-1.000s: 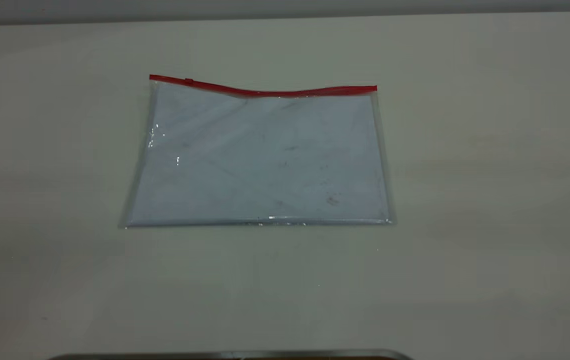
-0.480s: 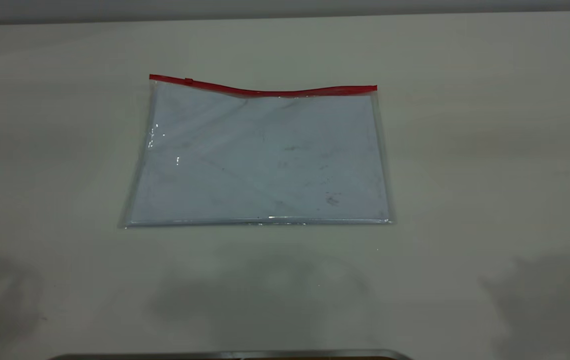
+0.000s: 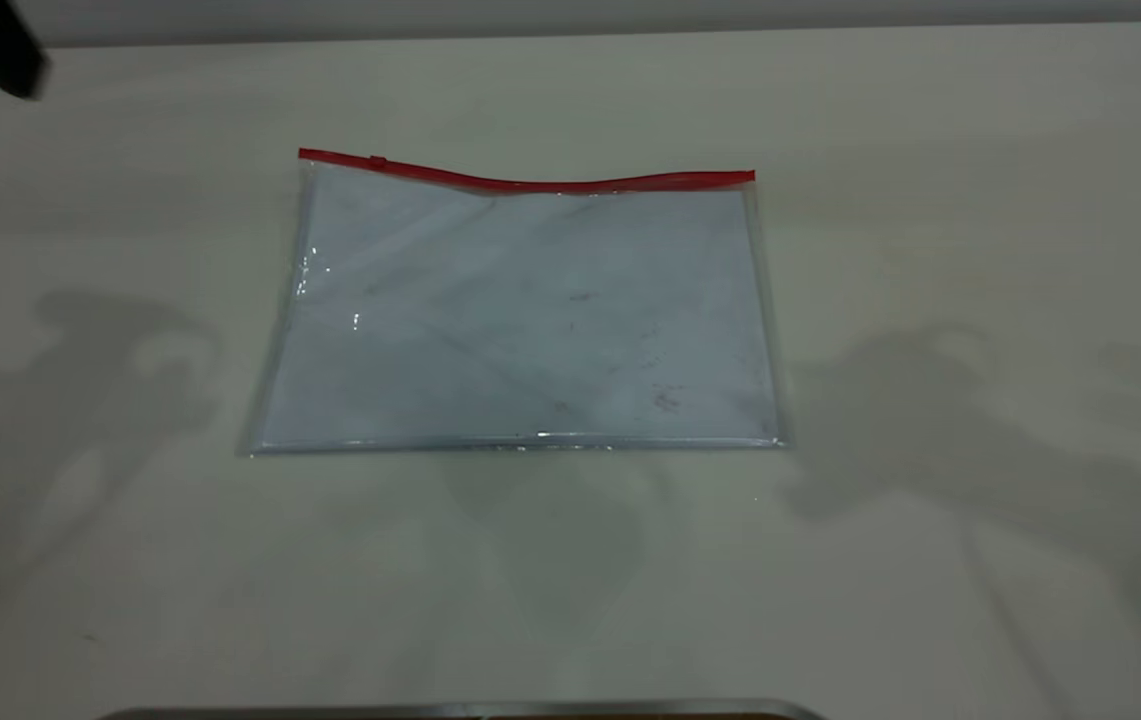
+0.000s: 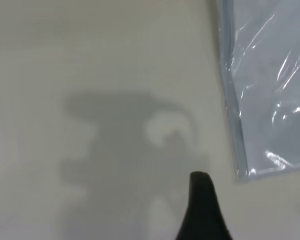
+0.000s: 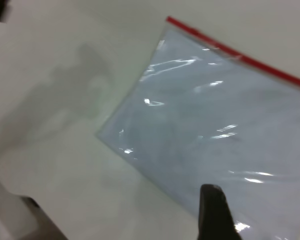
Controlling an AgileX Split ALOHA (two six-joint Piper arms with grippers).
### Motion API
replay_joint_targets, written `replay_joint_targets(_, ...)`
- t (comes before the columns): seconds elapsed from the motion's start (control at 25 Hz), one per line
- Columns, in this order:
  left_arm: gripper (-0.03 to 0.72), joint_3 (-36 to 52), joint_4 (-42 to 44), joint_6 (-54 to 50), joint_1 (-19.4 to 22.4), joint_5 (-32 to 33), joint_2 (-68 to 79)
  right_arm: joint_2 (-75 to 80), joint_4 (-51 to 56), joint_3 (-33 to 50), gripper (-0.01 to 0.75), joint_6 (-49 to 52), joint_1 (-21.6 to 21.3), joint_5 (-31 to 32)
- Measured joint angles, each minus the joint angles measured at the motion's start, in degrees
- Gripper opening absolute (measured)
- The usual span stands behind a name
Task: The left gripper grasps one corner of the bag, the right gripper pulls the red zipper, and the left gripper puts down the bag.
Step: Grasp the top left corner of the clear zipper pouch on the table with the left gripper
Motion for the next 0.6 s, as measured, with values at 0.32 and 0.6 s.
replay_joint_targets(0.32,0.595,-16.9,-13.2,15.9,0.0,0.7,23.4,11.6,1.5,-8.0,0.489,-0.5,5.7,0.2)
replay_joint_targets(0.6,0.592,-33.8,-20.3,24.1,1.4,8.9,38.8,13.7,1.7,-9.8,0.489,-0.5,6.1,0.4)
